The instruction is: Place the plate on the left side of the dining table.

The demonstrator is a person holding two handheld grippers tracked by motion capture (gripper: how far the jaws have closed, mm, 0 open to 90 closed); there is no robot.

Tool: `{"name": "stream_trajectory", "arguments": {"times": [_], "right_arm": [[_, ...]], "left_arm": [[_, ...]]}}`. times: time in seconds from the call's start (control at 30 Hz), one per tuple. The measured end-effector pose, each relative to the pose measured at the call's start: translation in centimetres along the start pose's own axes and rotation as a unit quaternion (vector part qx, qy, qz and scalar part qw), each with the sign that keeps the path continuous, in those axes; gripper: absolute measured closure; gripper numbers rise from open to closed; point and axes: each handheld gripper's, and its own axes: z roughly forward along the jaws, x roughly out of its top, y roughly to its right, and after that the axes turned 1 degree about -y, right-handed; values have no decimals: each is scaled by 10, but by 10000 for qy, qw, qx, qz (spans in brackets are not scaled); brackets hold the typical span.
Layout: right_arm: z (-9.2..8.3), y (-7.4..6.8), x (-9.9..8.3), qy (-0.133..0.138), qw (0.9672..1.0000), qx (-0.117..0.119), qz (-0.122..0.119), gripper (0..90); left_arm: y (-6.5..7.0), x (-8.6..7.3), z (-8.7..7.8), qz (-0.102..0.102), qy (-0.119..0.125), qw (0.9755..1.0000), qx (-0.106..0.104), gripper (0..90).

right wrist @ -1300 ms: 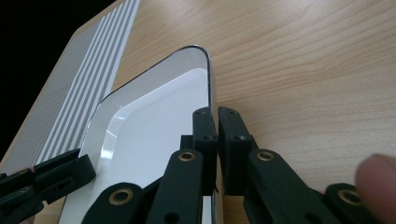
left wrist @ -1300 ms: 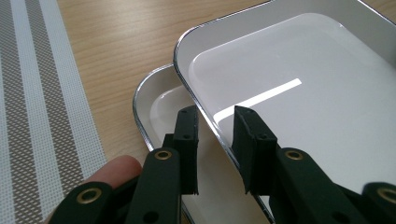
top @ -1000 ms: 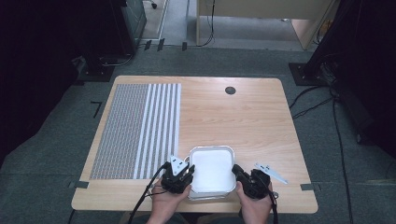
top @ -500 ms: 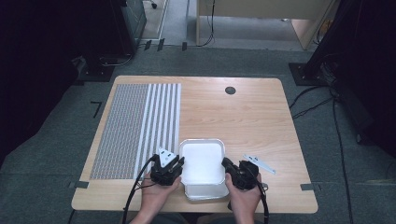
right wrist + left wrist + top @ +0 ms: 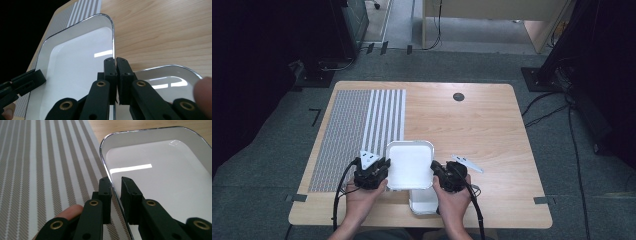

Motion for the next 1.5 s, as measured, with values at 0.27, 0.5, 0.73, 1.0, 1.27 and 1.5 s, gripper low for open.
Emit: {"name": "stream_trajectory", "arguments": {"times": [0.27,0.5,0.73,1.0,1.27,1.5], "right_arm": [[24,-24,4,-91,9999,93,33,892],[45,-43,9,-189,9996,179,55,894],[59,-67,14,-150,9996,183,-174,892],[79,-89,15,-285,9991,263,-198,890],[106,-101,18,-424,9985,313,-175,891],[136,-112,19,-667,9975,182,-133,896]], "left_arm": [[-28,10,-5,-156,114,9997,168,807],[-52,21,-6,-293,160,9991,275,823],[-75,27,-7,-462,250,9978,402,834],[-102,28,-6,-652,229,9960,561,841],[-122,32,1,-737,198,9940,778,843],[-143,38,15,-763,97,9925,947,865]]}}
